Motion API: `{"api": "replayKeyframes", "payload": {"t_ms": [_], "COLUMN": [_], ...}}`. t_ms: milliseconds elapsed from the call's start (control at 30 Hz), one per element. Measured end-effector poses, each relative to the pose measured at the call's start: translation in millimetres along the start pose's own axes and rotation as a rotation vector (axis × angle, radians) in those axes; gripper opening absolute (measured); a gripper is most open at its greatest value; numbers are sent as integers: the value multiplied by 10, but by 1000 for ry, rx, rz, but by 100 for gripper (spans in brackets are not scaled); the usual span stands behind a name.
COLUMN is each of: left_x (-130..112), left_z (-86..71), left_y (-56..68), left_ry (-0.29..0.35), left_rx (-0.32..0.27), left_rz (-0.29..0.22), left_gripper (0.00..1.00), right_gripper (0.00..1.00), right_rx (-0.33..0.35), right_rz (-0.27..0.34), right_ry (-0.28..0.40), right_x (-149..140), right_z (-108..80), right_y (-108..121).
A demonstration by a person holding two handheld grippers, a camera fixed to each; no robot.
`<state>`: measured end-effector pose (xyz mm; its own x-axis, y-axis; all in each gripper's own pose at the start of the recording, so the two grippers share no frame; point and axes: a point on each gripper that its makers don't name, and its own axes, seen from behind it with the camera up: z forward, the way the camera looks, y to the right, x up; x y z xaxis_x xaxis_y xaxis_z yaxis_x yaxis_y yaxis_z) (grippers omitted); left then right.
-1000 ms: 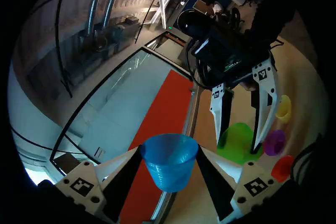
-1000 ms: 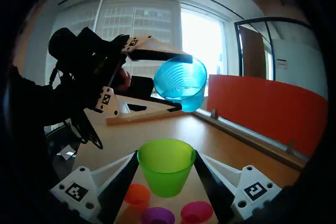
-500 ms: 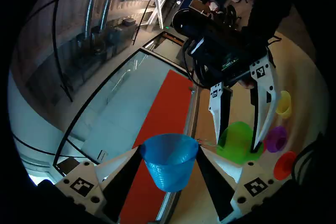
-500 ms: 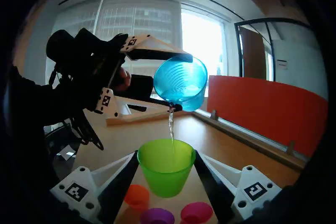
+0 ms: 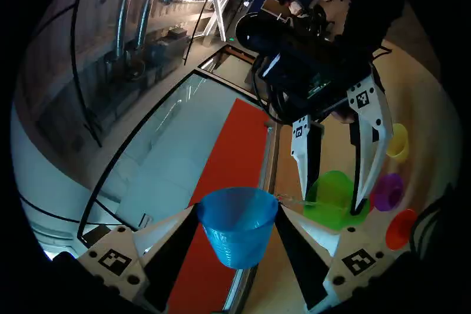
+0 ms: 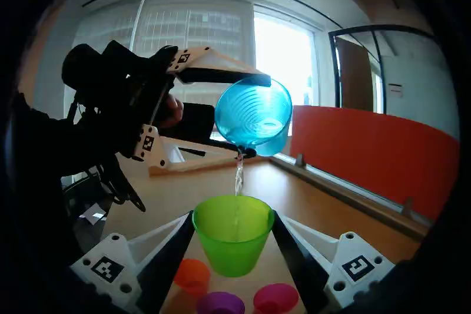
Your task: Pour water
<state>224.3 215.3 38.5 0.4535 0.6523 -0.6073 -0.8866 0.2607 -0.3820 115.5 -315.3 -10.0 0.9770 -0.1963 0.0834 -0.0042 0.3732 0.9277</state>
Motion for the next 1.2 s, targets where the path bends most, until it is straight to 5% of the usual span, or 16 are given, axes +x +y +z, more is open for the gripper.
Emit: {"api": "replayKeyframes", "payload": {"t_ms": [1200], "left_x": [66], "left_z": [-8], "left_y": [11], "left_ry": [1], "left_rx": [1], "left_rz": [61], "left_gripper": [89], "right_gripper": [94], "right_rx": [-5], "right_rz": [-4], "right_ry": [0], "right_x": [-6], "right_z": [-23], "right_y": [4]}}
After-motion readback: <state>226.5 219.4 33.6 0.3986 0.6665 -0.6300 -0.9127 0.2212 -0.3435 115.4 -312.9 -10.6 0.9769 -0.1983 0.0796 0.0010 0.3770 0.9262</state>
